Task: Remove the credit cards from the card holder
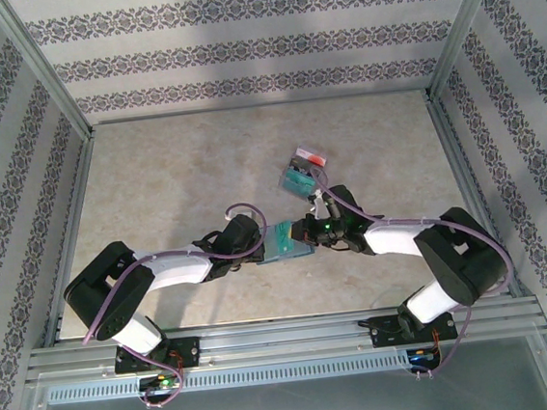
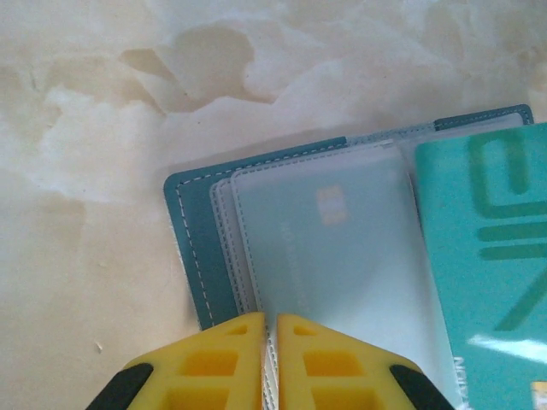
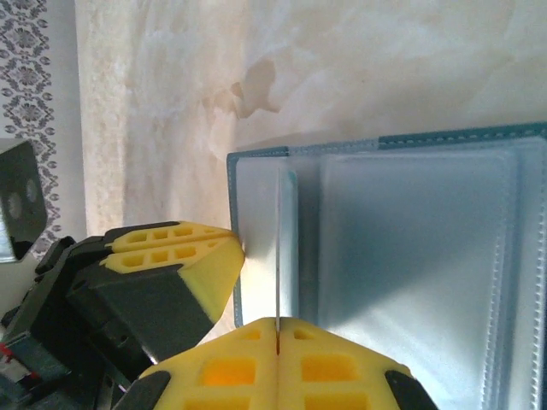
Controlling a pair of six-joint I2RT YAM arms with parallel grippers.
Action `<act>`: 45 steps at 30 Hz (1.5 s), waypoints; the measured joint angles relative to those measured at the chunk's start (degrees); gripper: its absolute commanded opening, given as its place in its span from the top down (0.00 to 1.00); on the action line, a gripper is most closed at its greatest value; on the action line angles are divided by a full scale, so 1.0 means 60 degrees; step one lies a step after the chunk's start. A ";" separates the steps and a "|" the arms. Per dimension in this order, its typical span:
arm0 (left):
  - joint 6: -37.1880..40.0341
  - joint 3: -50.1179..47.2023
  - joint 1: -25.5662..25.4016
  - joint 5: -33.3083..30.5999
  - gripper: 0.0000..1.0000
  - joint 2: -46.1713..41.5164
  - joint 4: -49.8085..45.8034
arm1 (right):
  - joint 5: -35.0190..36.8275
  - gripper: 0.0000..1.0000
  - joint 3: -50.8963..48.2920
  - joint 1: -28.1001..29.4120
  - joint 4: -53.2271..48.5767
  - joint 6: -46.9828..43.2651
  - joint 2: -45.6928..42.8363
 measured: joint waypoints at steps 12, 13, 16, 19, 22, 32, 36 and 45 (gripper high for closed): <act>0.0375 0.0375 0.0080 -0.0328 0.77 -0.0113 -0.0627 | 0.1581 1.00 0.2634 -0.0437 -0.4324 -0.3147 -0.0863; 0.0423 0.0397 0.0109 -0.0390 0.75 -0.0178 -0.0696 | 0.1741 1.00 0.2900 -0.0492 -0.4594 -0.3439 -0.0863; 0.0619 0.0481 0.0135 -0.0554 0.62 -0.0488 -0.0911 | 0.2262 1.00 0.3759 -0.0619 -0.5329 -0.4419 -0.0805; 0.0816 0.0543 0.0146 -0.0703 0.46 -0.0907 -0.1075 | 0.2754 1.00 0.4612 -0.0703 -0.5909 -0.5490 -0.0554; 0.0969 0.0561 0.0204 -0.0885 0.23 -0.1359 -0.1282 | 0.3093 1.00 0.5275 -0.0743 -0.6273 -0.6579 -0.0164; 0.1137 0.0528 0.0321 -0.1548 0.01 -0.2805 -0.1956 | 0.3300 1.00 0.6728 -0.1064 -0.7049 -0.9959 0.1293; 0.1140 0.0342 0.0321 -0.1883 0.01 -0.3402 -0.2127 | 0.3293 1.00 0.7089 -0.1239 -0.7118 -1.0790 0.1650; 0.1209 -0.0171 0.0324 -0.2470 0.01 -0.4368 -0.2459 | 0.3031 1.00 0.7533 -0.1475 -0.7442 -1.1825 0.1989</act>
